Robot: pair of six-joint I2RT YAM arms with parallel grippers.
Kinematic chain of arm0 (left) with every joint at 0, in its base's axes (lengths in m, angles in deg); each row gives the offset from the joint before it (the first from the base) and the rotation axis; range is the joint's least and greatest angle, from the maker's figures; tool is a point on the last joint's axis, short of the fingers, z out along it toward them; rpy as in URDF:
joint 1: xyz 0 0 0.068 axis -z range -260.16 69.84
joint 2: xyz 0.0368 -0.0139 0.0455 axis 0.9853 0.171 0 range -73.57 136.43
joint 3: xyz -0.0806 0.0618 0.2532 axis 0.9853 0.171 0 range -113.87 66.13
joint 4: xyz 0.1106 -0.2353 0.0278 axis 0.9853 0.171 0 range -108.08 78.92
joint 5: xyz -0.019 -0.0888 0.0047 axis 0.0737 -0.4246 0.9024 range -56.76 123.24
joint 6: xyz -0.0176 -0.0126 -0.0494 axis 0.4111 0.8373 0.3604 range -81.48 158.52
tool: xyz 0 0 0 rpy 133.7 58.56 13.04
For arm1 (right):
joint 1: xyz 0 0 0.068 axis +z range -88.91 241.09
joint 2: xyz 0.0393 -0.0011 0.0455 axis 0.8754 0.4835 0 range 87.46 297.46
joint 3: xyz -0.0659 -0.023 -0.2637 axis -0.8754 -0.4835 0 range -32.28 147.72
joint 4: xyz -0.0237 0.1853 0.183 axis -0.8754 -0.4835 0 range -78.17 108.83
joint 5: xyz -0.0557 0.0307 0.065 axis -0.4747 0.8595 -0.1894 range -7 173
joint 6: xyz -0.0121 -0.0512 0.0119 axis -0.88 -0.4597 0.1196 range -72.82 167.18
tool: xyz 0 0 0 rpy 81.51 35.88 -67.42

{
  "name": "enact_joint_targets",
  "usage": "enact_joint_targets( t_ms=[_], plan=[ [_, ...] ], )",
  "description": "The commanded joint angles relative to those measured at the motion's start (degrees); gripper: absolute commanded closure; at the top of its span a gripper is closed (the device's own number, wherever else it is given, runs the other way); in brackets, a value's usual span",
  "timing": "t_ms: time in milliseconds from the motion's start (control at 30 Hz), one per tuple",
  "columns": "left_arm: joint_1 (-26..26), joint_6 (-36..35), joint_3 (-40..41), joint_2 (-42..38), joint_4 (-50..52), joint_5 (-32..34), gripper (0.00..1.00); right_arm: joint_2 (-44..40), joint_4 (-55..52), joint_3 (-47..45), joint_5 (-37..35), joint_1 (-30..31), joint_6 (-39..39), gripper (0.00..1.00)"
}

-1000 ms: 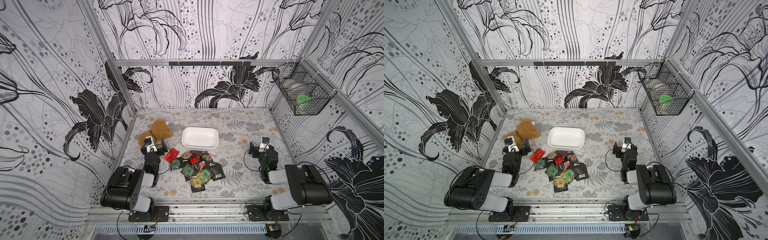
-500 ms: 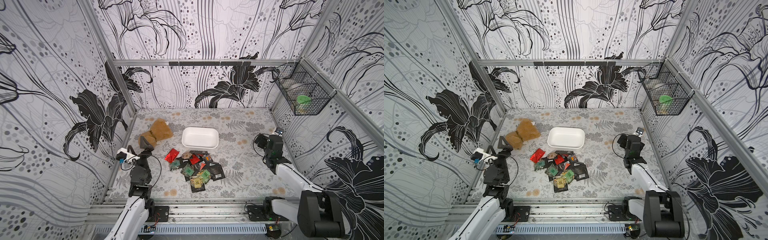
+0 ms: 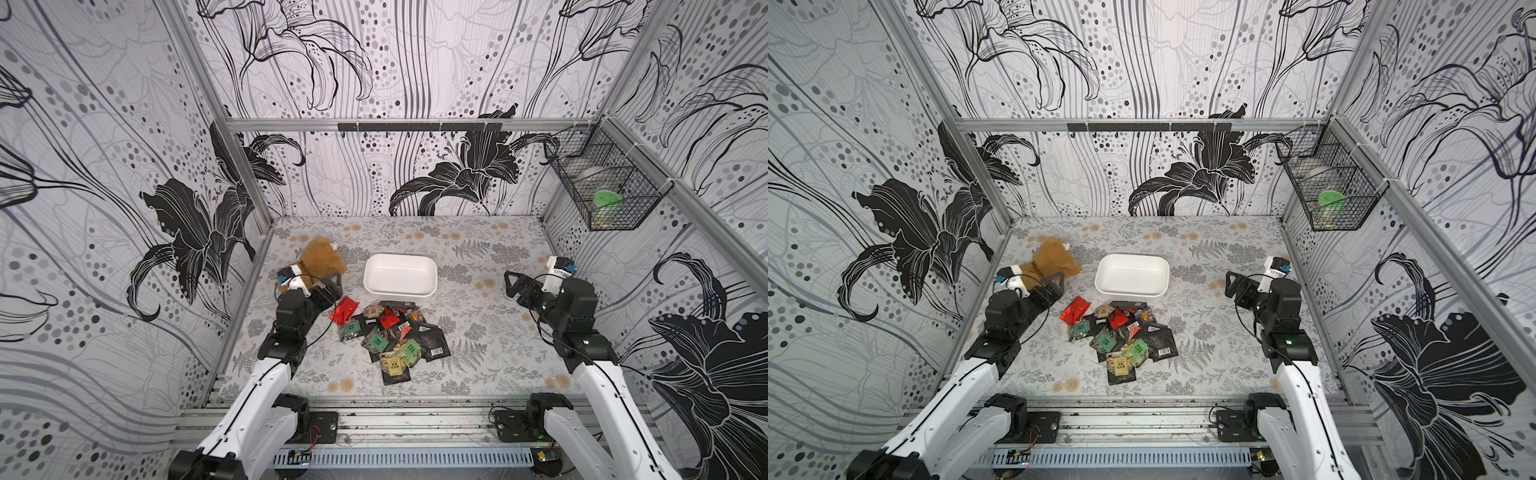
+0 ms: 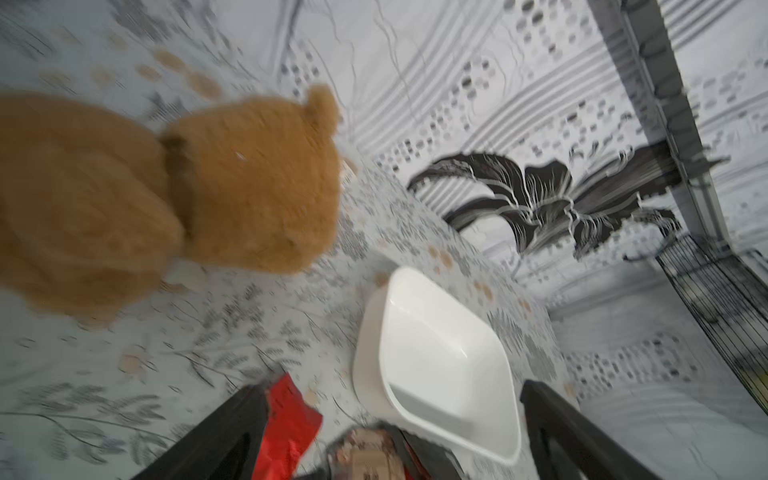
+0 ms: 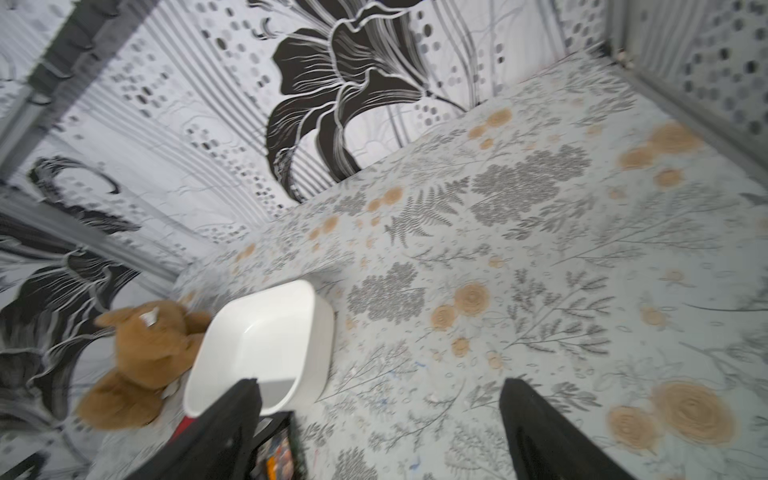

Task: Put the tea bags into the storage box
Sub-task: Pick up the tea bag from the center of the board.

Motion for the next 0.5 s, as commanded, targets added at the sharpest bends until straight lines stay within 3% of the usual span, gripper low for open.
enact_joint_targets(
  t_ms=[0,100,233,367,467],
  plan=[
    [9.99,1.53,-1.13,0.46,5.59,-5.75,0.00,-1.65,-3.23,0.35,14.24,0.93,3.93,0.04],
    [19.95,5.09,0.58,-0.14,3.22,-1.74,0.04,-2.09,-4.13,-0.41,13.91,5.18,6.14,0.00],
    [32.14,9.93,2.23,0.93,0.32,4.38,0.08,0.54,-3.64,-2.46,4.56,20.38,7.74,0.08],
    [42.07,14.09,2.03,4.54,-1.20,9.45,0.22,9.33,-3.43,-1.56,-4.96,37.39,10.01,0.26],
    [47.18,16.69,2.22,7.44,-1.94,13.28,0.24,14.79,0.08,-2.17,-10.42,47.42,12.81,0.33]
  ],
)
